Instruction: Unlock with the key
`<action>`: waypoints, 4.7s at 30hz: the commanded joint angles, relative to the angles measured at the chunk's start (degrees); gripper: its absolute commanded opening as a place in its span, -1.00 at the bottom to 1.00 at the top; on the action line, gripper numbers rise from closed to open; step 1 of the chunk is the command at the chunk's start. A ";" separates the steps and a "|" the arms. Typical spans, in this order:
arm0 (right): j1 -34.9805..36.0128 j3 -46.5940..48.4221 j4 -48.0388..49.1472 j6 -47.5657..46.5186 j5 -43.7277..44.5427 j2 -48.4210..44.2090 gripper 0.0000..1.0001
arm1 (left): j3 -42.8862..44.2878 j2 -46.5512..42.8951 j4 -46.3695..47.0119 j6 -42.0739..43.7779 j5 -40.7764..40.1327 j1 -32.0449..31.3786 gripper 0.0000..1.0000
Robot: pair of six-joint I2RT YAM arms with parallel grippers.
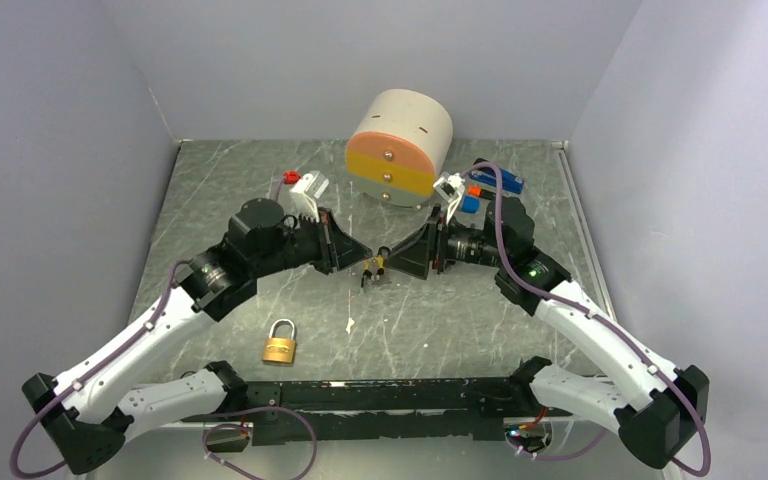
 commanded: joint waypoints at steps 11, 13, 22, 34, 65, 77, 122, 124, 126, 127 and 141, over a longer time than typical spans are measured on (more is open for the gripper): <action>-0.22 7.77 -20.11 -3.92 25.20 3.22 0.15 | 24.73 29.98 -58.26 -1.04 -29.55 -1.49 -0.95; -0.22 7.26 -19.41 -4.70 24.23 2.86 0.16 | 23.41 27.12 -53.77 0.00 -27.99 -1.60 -0.95; -0.22 1.02 -3.31 -2.84 6.67 0.78 0.45 | 13.85 13.51 -27.56 12.32 -13.08 -1.60 -0.95; 0.02 -0.10 17.77 6.46 -8.17 1.57 0.38 | 10.09 4.49 -5.01 18.04 9.31 -1.59 -0.95; 0.31 -3.38 15.43 3.28 -3.72 -2.19 -1.00 | 11.37 -0.04 -9.46 11.26 -13.87 -1.60 0.86; 0.24 -5.75 7.30 -1.45 2.86 -3.86 -1.00 | 11.65 8.22 -57.97 -24.90 -53.38 -1.49 0.89; 0.18 -5.57 2.71 -4.19 4.91 -1.67 -1.00 | -11.50 22.21 -42.40 -36.54 -32.99 7.80 0.88; 0.11 -5.73 2.66 -4.28 5.11 -1.69 -1.00 | -12.30 21.47 -42.98 -37.07 -33.65 7.87 0.88; 0.12 -5.75 2.58 -4.37 5.12 -1.64 -1.00 | -12.82 20.91 -42.82 -36.74 -34.17 7.81 0.83; 0.11 -5.73 2.55 -4.50 5.12 -1.60 -1.00 | -12.73 20.67 -42.39 -36.02 -34.42 7.87 0.72; 0.16 -6.27 3.07 -4.17 4.65 -1.84 -1.00 | -9.06 27.20 -40.70 -32.49 -39.42 8.22 -0.03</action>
